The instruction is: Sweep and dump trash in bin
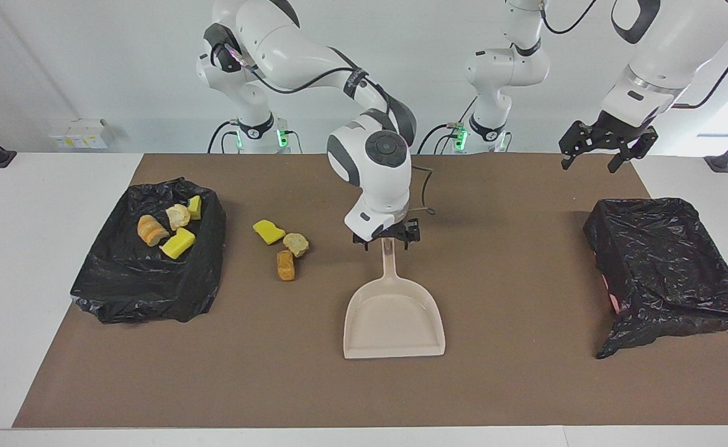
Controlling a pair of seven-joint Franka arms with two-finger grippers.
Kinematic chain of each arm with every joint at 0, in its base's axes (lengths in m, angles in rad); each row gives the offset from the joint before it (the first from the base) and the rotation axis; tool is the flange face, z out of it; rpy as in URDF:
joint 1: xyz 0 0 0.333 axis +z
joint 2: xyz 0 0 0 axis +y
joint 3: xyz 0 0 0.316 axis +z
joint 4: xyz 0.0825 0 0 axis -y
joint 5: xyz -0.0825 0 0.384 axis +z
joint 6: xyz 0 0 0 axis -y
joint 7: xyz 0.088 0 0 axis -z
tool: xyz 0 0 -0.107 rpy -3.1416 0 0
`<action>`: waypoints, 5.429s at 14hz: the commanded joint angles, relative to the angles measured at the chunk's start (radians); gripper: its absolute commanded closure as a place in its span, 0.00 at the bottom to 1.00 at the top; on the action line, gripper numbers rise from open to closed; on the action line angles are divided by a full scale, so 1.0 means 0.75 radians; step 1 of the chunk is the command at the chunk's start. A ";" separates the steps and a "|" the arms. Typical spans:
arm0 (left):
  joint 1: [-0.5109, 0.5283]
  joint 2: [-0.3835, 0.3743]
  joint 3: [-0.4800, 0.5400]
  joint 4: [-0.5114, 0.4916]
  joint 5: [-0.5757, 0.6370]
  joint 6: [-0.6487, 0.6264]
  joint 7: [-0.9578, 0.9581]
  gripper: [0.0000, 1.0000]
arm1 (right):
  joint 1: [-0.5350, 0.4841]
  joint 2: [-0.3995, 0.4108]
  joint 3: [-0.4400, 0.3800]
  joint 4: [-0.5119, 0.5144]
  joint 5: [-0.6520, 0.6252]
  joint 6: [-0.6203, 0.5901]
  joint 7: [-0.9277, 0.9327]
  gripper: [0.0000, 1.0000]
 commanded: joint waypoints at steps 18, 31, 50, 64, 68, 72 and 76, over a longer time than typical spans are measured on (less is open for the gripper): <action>-0.524 0.495 -0.024 0.120 0.080 0.315 -0.459 0.00 | 0.267 -0.657 0.011 -1.150 0.354 0.441 -0.094 0.00; -0.772 0.720 -0.014 0.106 0.078 0.648 -0.921 0.05 | 0.347 -0.637 0.009 -1.203 0.354 0.482 0.011 1.00; -0.768 0.673 -0.014 -0.013 0.080 0.671 -0.921 0.66 | -0.279 -1.068 -0.003 -1.158 0.173 -0.217 -0.308 1.00; -0.766 0.671 -0.014 -0.013 0.080 0.651 -0.921 1.00 | -0.459 -0.843 0.009 -1.283 -0.131 0.039 -0.476 1.00; -0.742 0.643 -0.010 -0.002 0.082 0.649 -0.724 1.00 | -0.455 -0.800 0.011 -1.242 0.125 0.077 -0.558 1.00; -0.639 0.577 -0.010 -0.011 0.080 0.567 -0.113 1.00 | -0.365 -0.743 0.011 -1.118 0.260 0.043 -0.527 1.00; -0.570 0.549 -0.008 -0.011 0.082 0.450 0.356 1.00 | -0.388 -0.851 -0.009 -1.079 0.214 -0.082 -0.437 1.00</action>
